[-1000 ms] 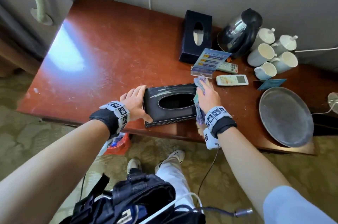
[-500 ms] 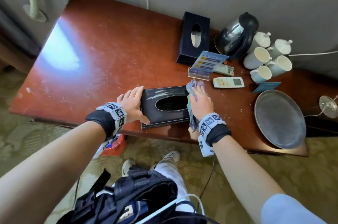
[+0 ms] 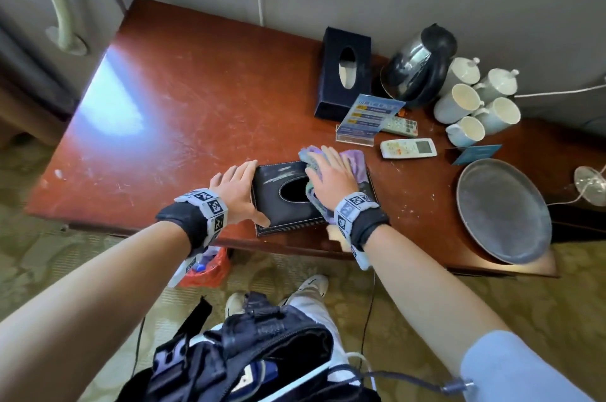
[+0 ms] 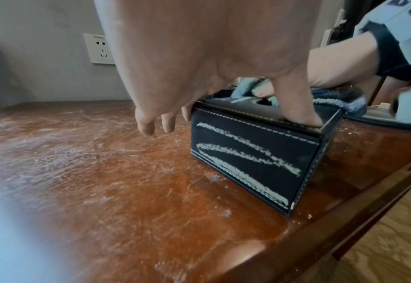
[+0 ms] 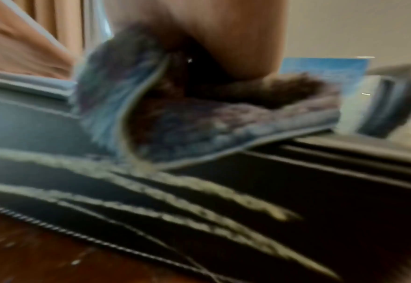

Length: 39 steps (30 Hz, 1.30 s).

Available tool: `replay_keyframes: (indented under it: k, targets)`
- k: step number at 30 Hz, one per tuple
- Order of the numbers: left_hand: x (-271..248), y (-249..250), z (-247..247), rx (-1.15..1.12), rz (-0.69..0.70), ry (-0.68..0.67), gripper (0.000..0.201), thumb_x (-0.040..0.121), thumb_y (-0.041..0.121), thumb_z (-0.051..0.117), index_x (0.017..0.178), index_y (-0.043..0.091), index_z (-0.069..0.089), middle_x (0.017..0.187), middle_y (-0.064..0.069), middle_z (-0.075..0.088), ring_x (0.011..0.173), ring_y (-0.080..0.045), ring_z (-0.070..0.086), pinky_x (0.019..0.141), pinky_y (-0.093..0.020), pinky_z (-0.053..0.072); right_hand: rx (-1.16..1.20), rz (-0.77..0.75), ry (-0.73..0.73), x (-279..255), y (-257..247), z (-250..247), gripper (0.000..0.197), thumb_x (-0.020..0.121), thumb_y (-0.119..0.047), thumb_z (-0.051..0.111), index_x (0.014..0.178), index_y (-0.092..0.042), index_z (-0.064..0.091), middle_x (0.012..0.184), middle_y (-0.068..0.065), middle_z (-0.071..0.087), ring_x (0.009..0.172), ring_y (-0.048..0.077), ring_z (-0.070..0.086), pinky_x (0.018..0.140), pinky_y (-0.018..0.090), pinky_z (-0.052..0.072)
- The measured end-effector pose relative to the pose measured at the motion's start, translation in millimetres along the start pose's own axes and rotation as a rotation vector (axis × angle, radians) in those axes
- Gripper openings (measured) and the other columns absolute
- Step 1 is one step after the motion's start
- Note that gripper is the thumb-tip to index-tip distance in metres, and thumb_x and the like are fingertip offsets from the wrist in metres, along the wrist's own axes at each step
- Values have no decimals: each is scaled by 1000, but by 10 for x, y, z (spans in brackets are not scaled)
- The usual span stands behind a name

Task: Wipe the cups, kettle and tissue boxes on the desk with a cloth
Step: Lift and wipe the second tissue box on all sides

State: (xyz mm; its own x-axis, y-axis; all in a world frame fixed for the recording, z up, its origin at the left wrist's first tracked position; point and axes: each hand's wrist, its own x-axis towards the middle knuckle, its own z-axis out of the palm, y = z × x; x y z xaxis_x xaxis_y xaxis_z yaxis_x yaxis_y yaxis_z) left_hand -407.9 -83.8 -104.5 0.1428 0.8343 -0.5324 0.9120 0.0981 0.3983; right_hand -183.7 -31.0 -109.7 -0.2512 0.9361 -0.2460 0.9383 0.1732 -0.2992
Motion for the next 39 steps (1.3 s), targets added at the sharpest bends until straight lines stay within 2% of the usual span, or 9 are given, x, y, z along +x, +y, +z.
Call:
replay_keyframes:
  k: [4,8,11,16,19,26,31,34,39]
  targets:
    - [-13,7,-13,-7,3,-3,131,67,60,81,157,22,-6,166,4,0,153,-22,-1,123,-48,2,71,241,33,10,480,-256,47,106,-31,35,151,-14,34,163,9,19,150,25,15,121,37,10]
    - [-15,-15,16,-86,11,13,133,65,55,84,157,22,-6,166,4,0,153,-20,-2,123,-47,0,178,313,93,81,475,-208,47,106,-29,32,150,-12,36,162,9,24,149,27,16,121,38,12]
    - [-37,-27,37,-147,12,38,138,63,51,88,157,20,-8,167,3,-3,153,-15,-8,123,-46,-4,100,219,85,116,129,-59,46,107,-28,29,149,-11,38,159,7,29,148,30,16,121,39,7]
    - [-49,-93,100,-115,-27,77,138,62,59,85,157,22,-8,164,4,-21,151,-15,-18,123,-45,-7,96,-163,-44,-25,-849,308,47,107,-30,32,152,-16,34,161,1,28,151,25,11,121,42,1]
    - [-59,-132,125,-125,-49,62,137,62,63,82,157,26,-8,164,7,-18,151,-15,-16,123,-46,-7,15,-247,-109,-14,-868,324,49,107,-33,31,154,-21,28,163,-1,22,152,20,9,121,39,0]
    - [-43,-143,113,-231,-69,22,136,58,64,85,155,31,-4,166,-7,2,152,-14,-12,122,-44,-10,28,100,-61,229,-281,-8,45,107,-33,29,150,-23,37,161,-2,26,151,22,11,121,46,-1]
    - [-4,-153,139,-252,-19,55,136,61,58,86,158,20,-1,166,1,9,152,-14,7,123,-43,-4,49,-163,-143,-16,-915,293,47,106,-35,29,153,-29,29,163,-8,21,152,20,2,118,49,-11]
    - [-9,-166,161,-238,-21,58,136,61,60,85,157,21,-2,166,2,10,152,-13,8,124,-42,-3,-45,-243,-179,-23,-823,286,51,106,-37,30,156,-31,20,165,-7,13,152,17,1,119,46,-8]
    - [-60,-148,125,-259,-15,34,133,62,59,85,156,23,-2,166,-3,6,153,-13,-1,124,-42,-5,-43,-6,-122,221,-79,-75,46,106,-37,30,152,-33,28,164,-2,17,151,19,9,121,50,1]
